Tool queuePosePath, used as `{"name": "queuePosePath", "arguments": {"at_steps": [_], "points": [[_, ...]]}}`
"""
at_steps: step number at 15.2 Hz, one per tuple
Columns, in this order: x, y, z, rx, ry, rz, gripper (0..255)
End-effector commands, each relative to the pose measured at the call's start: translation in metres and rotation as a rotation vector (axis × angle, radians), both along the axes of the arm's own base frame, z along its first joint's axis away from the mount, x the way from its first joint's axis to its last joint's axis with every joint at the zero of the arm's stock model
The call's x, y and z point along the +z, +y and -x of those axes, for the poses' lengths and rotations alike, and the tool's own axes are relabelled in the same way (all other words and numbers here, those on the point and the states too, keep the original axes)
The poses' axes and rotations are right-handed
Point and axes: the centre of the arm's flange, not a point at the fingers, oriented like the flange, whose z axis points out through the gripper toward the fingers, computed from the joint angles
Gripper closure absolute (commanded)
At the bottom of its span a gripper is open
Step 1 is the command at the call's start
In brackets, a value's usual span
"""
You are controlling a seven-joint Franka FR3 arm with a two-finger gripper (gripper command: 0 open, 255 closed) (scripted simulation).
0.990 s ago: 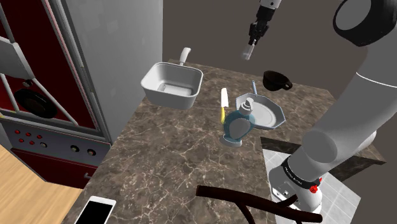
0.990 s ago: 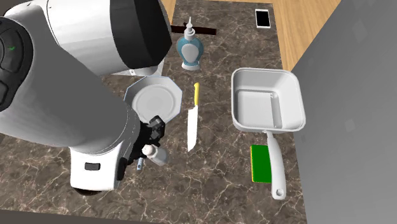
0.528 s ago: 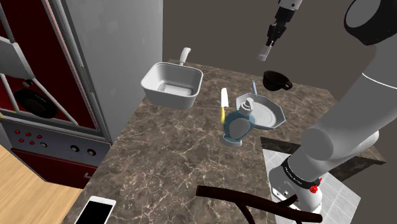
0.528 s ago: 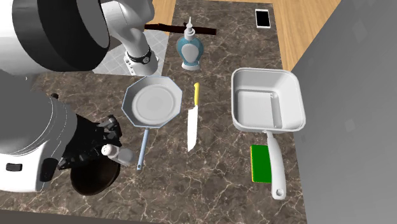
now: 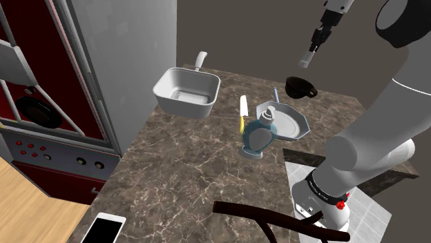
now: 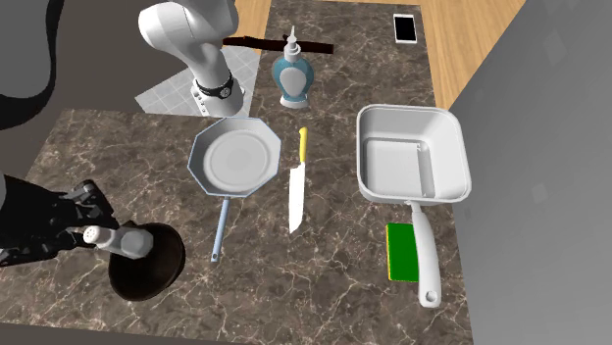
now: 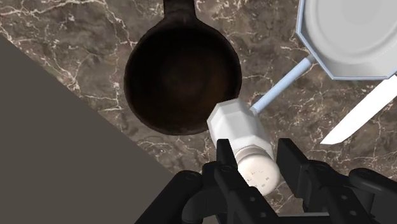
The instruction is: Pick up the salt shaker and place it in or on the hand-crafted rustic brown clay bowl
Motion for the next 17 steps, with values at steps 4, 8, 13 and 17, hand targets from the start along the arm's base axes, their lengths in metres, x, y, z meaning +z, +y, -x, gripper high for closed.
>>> {"name": "queuePosePath", "arguments": {"at_steps": [4, 8, 13, 17], "points": [[0.0, -0.042, 0.031, 0.002, 0.0, 0.0, 255], [-0.021, -0.042, 0.031, 0.002, 0.0, 0.0, 255], [-0.047, -0.042, 0.031, 0.002, 0.0, 0.0, 255], [-0.068, -0.042, 0.031, 0.002, 0.0, 0.0, 255]]}}
